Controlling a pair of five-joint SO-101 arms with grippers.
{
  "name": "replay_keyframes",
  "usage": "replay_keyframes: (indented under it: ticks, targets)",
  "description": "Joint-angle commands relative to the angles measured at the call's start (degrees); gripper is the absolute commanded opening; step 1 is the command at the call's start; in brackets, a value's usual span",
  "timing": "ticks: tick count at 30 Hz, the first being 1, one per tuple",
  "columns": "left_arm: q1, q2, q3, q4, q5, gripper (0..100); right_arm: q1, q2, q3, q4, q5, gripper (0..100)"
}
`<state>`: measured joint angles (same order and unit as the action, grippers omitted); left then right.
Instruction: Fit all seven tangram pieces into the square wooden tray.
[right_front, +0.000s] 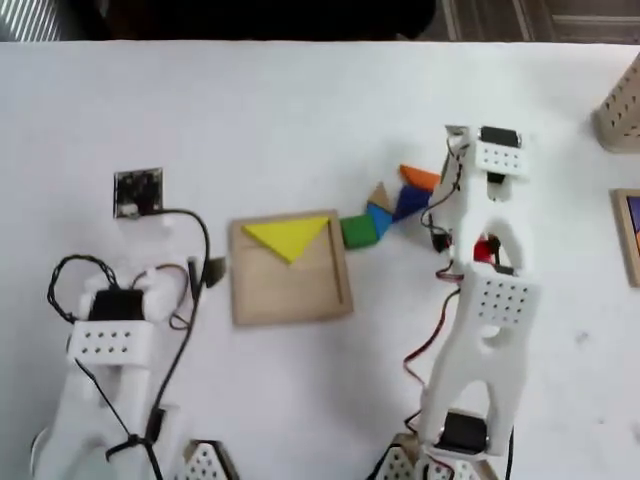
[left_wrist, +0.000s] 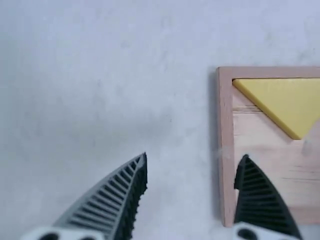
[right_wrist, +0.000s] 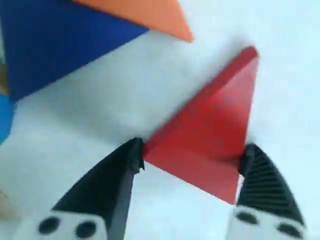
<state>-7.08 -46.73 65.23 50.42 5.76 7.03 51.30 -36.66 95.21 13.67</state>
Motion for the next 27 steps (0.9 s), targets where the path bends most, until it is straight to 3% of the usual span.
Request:
replay_keyframes:
  ticks: [1, 3, 7, 14, 27]
  targets:
    - [-0.22, -1.45, -0.44, -1.41, -0.7, 29, 1.45, -0.04, 1.05, 0.13, 2.73, 31.8]
    - [-0.22, -1.45, -0.44, -1.41, -0.7, 29, 1.36, 0.04, 1.05, 0.13, 3.16, 27.3]
    - [-0.22, -1.45, -0.44, -1.49, -0.7, 29, 0.4, -0.31, 0.62, -0.04, 3.34, 8.9]
    - [-0.22, -1.19, -0.44, -2.2, -0.7, 29, 0.48, -1.54, 0.53, -0.92, 5.8, 1.9]
    - [-0.22, -1.19, -0.44, -2.2, -0.7, 29, 1.1, -10.68, 0.97, 2.07, 5.63, 2.0]
